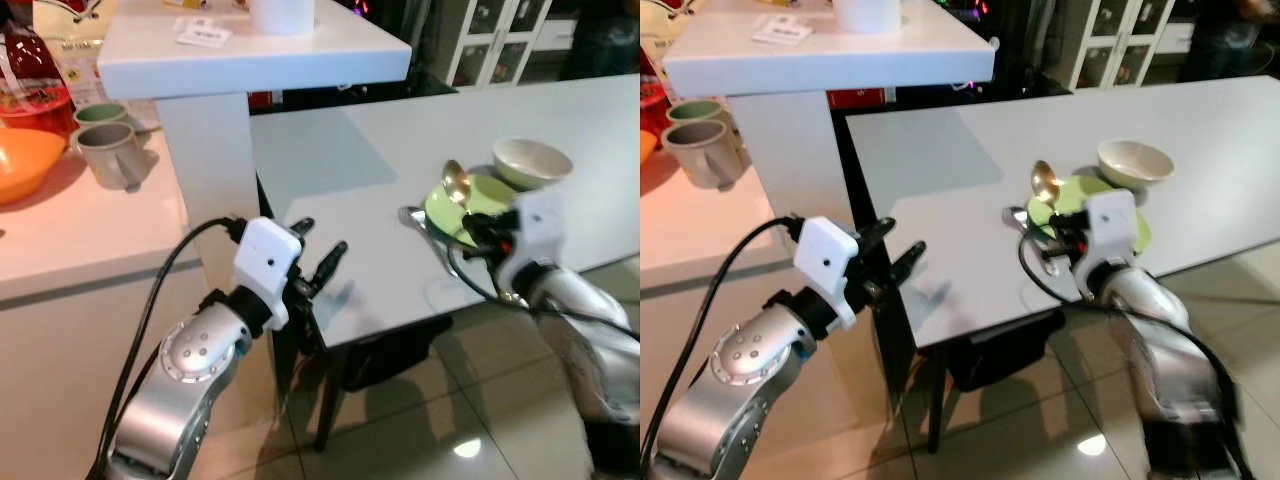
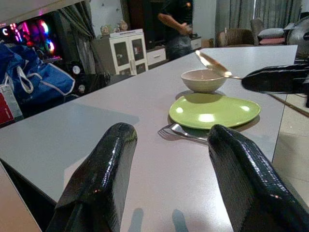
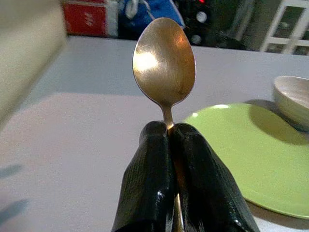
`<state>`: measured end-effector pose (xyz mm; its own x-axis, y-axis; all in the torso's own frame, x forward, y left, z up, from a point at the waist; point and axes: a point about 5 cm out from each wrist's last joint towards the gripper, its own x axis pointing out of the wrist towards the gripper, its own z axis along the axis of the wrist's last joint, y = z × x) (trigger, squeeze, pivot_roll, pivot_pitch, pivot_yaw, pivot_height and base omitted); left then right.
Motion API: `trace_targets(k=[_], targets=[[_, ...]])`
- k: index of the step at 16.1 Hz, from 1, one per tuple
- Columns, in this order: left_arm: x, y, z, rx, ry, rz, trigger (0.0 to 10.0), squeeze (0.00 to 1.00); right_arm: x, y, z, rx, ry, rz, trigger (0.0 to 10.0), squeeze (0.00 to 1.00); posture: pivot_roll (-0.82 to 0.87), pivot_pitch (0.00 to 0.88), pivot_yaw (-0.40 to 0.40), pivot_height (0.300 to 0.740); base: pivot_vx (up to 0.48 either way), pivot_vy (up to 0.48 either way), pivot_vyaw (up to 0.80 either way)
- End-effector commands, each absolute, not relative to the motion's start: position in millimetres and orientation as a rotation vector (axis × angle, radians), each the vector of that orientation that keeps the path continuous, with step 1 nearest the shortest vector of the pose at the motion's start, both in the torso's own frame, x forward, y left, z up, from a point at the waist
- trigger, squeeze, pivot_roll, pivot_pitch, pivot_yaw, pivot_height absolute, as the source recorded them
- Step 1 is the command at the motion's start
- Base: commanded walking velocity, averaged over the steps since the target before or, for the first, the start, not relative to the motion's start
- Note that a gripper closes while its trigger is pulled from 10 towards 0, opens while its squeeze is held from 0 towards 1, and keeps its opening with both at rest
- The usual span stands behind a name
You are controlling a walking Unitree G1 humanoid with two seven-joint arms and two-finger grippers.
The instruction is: Setting the table
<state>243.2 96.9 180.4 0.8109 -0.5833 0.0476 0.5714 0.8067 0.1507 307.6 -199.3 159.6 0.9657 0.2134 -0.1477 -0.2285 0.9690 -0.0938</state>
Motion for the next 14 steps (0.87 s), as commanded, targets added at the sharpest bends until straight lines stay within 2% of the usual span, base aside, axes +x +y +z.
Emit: trace_targets(k=[1, 3, 6, 11, 14], targets=[[246, 98, 182, 0.141, -0.094, -0.602, 10.0, 0.00, 313, -200, 154, -0.139, 0.145, 0.220, 10.0, 0.00, 0.02, 0.005, -0.012, 0.740, 0.000, 0.000, 0.00], [246, 93, 185, 0.155, -0.115, -0.612, 10.0, 0.00, 341, -193, 143, -0.149, 0.170, 0.230, 10.0, 0.00, 0.06, 0.041, -0.024, 0.740, 0.000, 0.000, 0.00], [246, 93, 192, 0.156, -0.126, -0.616, 10.0, 0.00, 365, -185, 141, -0.138, 0.173, 0.253, 10.0, 0.00, 0.09, 0.077, -0.026, 0.740, 0.000, 0.000, 0.00], [234, 96, 197, 0.157, -0.118, -0.627, 10.0, 0.00, 386, -175, 141, -0.184, 0.181, 0.262, 10.0, 0.00, 0.12, 0.150, -0.028, 0.740, 0.000, 0.000, 0.00], [226, 97, 198, 0.158, -0.104, -0.636, 10.0, 0.00, 387, -172, 135, -0.238, 0.212, 0.269, 10.0, 0.00, 0.14, 0.172, -0.026, 0.740, 0.000, 0.000, 0.00]])
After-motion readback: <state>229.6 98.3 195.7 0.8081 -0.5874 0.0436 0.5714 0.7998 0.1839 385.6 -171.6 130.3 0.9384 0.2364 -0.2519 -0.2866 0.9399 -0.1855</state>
